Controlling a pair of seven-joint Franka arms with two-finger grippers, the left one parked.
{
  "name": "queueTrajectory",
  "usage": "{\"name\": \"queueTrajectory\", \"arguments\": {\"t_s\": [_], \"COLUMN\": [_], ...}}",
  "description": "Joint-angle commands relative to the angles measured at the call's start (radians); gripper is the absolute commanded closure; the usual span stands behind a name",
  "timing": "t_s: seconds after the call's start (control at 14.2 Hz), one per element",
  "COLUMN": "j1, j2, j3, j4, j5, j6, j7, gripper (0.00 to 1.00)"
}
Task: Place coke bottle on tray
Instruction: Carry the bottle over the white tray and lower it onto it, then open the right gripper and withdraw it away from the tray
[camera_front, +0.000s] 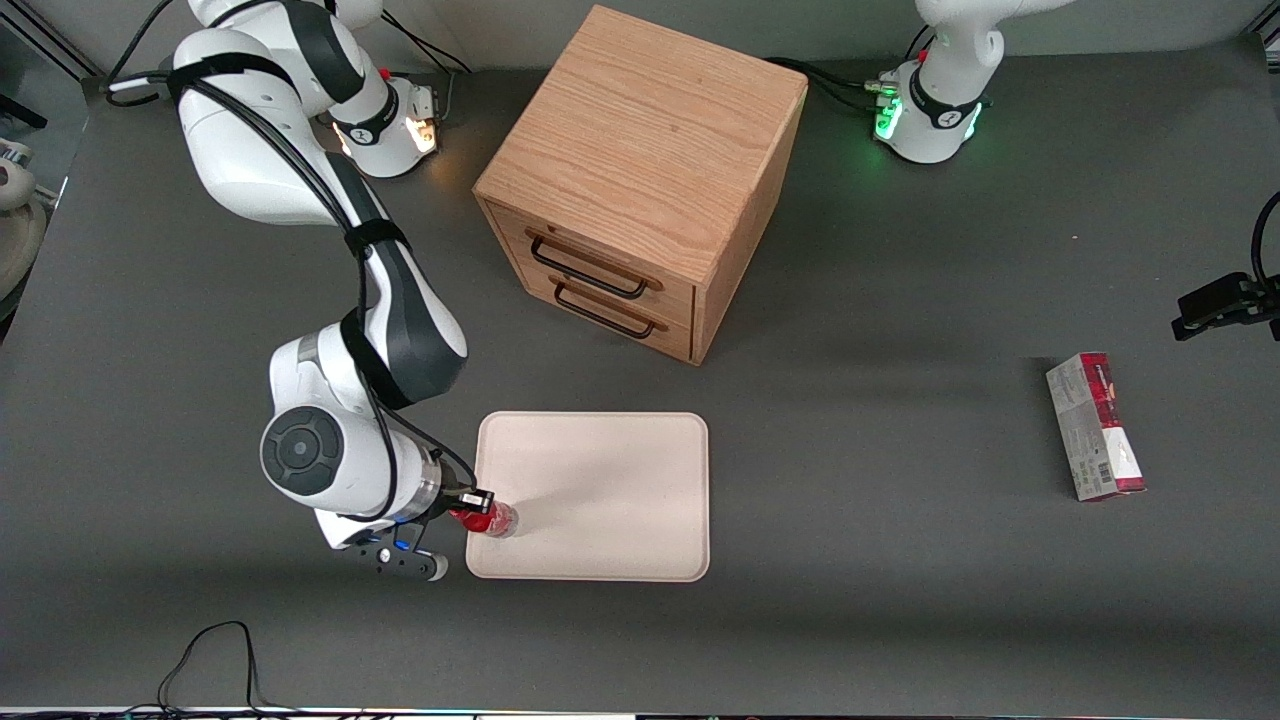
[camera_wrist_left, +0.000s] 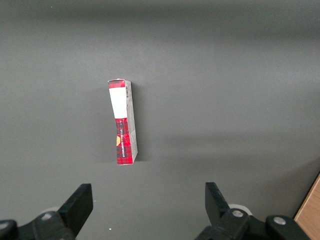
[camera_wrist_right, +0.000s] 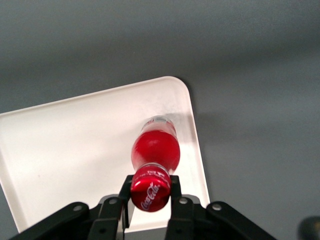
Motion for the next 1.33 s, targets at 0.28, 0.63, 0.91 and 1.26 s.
{"name": "queueTrajectory", "arguments": {"t_s": [0.28,0.63,0.91,1.26], "j1": [0.013,0.013,0.013,0.002], "j2": [0.035,0.037,0.035,-0.069], "j3": [-0.005,-0.005,-0.005,-0.005], "j4": [0.043,0.041,0.040,-0.006], "j5": [-0.021,-0.037,-0.037,-0.032], "j6": [0.005,0.005,0.005,-0.131], "j7": [0.037,0.037,0.037,0.020], "gripper": [1.00,0.00,0.00,0.00]}}
